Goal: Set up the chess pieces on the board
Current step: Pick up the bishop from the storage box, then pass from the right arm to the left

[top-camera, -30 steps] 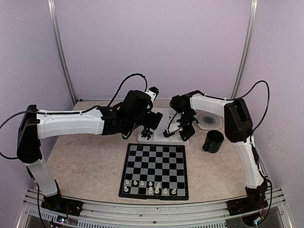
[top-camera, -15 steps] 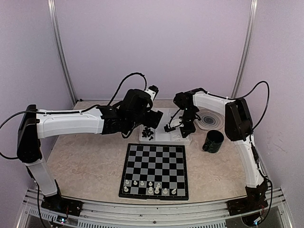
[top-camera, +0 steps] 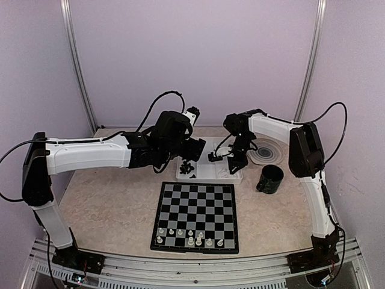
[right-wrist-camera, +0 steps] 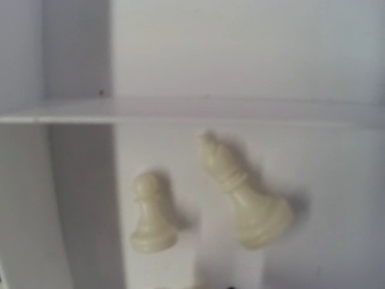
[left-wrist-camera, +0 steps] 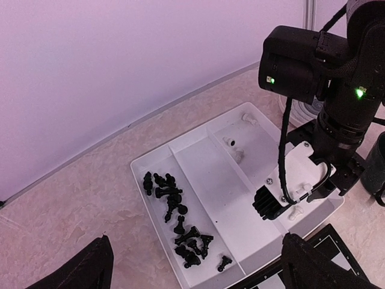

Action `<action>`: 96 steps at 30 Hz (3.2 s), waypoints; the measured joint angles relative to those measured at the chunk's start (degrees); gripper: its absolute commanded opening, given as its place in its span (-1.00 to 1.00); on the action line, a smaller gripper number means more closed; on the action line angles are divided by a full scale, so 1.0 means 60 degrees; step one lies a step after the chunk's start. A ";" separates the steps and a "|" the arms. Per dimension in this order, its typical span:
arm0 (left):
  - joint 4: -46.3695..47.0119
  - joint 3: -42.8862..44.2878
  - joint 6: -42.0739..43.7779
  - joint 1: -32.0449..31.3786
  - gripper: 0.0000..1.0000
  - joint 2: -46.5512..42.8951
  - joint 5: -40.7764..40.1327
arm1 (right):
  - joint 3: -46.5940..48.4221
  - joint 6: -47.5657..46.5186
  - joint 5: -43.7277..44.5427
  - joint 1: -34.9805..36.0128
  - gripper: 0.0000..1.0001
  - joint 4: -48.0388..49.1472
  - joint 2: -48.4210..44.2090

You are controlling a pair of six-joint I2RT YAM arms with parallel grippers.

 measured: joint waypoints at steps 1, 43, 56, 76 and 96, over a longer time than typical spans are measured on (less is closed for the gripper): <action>-0.0007 0.0018 -0.0004 0.0000 0.91 0.0000 0.0000 | -0.0029 0.0004 -0.0004 0.0000 -0.35 0.0040 -0.0018; -0.0109 0.0040 -0.0033 0.0000 0.91 0.0124 0.0262 | -0.0273 -0.1180 0.0809 0.0674 -0.38 0.1086 0.0219; -0.0237 0.0047 -0.0069 -0.0004 0.91 0.0186 0.0295 | -0.0871 -0.0127 -0.0809 0.0197 -0.75 0.1453 -0.0051; 0.1942 -0.0525 -0.3738 0.1577 0.13 0.0474 0.6521 | -0.5315 0.2379 -0.5694 -0.1056 -0.76 0.5060 -0.4907; 0.4317 -0.0262 -0.6961 0.1650 -0.18 0.2157 1.0007 | -0.5909 0.2816 -0.7140 -0.1049 -0.72 0.5552 -0.5016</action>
